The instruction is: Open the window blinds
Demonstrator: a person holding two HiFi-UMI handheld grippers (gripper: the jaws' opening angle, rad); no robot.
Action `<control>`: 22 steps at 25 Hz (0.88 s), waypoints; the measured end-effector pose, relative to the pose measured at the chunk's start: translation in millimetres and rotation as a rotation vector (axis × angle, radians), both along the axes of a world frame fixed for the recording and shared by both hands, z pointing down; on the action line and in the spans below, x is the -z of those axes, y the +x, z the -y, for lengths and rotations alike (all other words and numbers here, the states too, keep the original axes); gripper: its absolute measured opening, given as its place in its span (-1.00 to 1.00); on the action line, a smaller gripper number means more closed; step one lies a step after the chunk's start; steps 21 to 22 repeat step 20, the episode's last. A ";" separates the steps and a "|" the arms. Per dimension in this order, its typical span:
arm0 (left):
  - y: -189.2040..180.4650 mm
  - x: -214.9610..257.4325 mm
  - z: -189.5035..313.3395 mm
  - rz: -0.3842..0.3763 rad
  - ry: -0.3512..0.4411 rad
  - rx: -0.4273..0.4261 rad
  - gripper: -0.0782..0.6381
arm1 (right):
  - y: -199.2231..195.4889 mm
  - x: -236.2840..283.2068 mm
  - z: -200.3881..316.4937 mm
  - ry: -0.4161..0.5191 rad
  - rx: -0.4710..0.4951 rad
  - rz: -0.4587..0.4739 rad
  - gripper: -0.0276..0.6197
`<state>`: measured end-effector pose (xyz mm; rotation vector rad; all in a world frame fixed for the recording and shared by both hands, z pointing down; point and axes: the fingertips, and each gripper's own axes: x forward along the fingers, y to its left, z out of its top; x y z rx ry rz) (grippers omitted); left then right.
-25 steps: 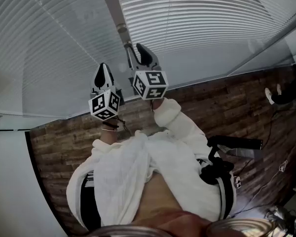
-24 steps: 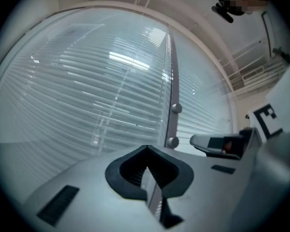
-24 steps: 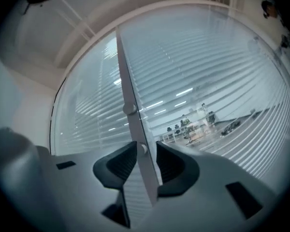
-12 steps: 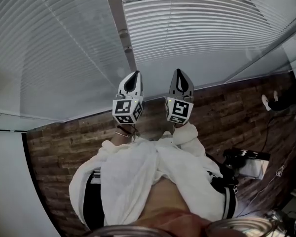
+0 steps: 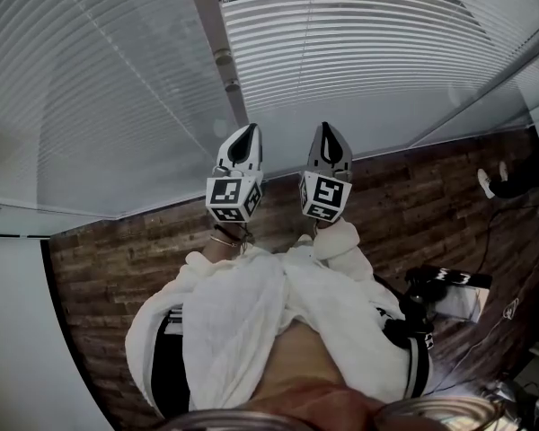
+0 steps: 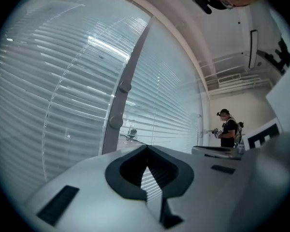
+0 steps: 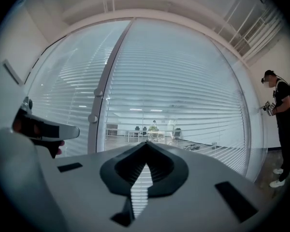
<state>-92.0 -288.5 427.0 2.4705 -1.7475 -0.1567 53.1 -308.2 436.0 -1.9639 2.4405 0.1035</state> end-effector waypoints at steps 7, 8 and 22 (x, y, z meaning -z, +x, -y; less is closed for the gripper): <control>-4.8 1.7 -0.1 0.000 0.005 0.006 -0.78 | -3.9 -2.1 -0.3 -0.009 0.001 0.010 -0.89; -4.8 1.3 0.0 -0.001 0.005 0.005 -0.78 | -3.7 -2.2 -0.5 -0.008 0.000 0.010 -0.89; 9.6 12.1 -5.9 0.001 0.020 -0.011 -0.78 | 12.3 5.3 -9.8 -0.006 -0.014 0.006 -0.89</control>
